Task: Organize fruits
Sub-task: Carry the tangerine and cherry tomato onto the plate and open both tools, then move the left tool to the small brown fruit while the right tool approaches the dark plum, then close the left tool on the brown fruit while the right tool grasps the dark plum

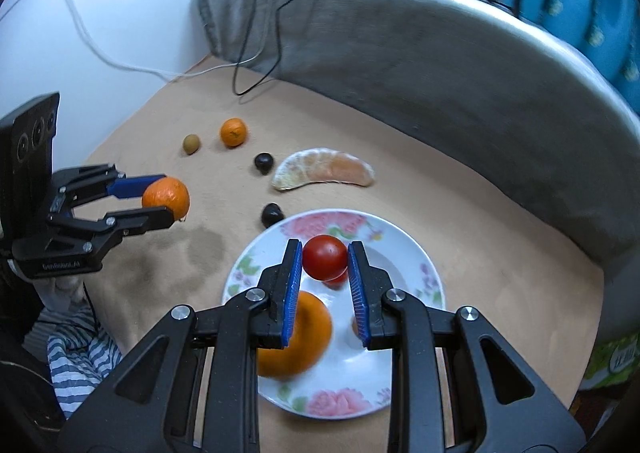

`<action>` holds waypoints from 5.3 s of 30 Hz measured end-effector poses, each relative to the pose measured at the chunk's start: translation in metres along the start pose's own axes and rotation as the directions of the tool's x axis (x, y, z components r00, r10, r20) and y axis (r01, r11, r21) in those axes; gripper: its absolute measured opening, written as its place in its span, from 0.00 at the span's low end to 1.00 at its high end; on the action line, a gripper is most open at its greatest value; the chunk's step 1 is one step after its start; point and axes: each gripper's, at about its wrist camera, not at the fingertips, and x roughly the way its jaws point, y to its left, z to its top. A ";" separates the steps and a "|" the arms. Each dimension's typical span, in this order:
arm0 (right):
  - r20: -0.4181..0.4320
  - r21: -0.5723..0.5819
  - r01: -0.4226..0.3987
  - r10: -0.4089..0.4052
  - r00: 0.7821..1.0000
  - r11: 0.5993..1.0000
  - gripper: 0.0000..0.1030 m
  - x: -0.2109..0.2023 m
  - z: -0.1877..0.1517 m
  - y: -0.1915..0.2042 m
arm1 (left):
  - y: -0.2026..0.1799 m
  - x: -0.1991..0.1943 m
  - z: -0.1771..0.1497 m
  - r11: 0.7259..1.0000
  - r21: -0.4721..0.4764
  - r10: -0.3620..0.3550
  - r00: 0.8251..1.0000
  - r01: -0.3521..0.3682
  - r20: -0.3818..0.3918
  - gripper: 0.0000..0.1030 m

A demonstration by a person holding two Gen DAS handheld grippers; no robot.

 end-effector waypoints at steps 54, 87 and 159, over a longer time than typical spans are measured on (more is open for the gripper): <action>0.053 0.180 -0.027 0.018 0.998 0.983 0.64 -0.019 -0.075 -0.035 | -0.060 0.047 0.033 0.994 0.100 -0.041 0.999 0.044 -0.033 0.56; 0.057 0.129 -0.003 -0.004 0.998 0.992 0.88 -0.014 -0.037 -0.019 | -0.013 0.022 0.038 0.996 0.026 0.083 0.997 -0.083 0.003 0.79; -0.372 -0.302 -0.070 -0.050 0.927 0.951 0.24 0.158 0.060 0.092 | 0.138 0.037 0.005 0.965 -0.128 0.217 0.971 -0.229 -0.098 0.38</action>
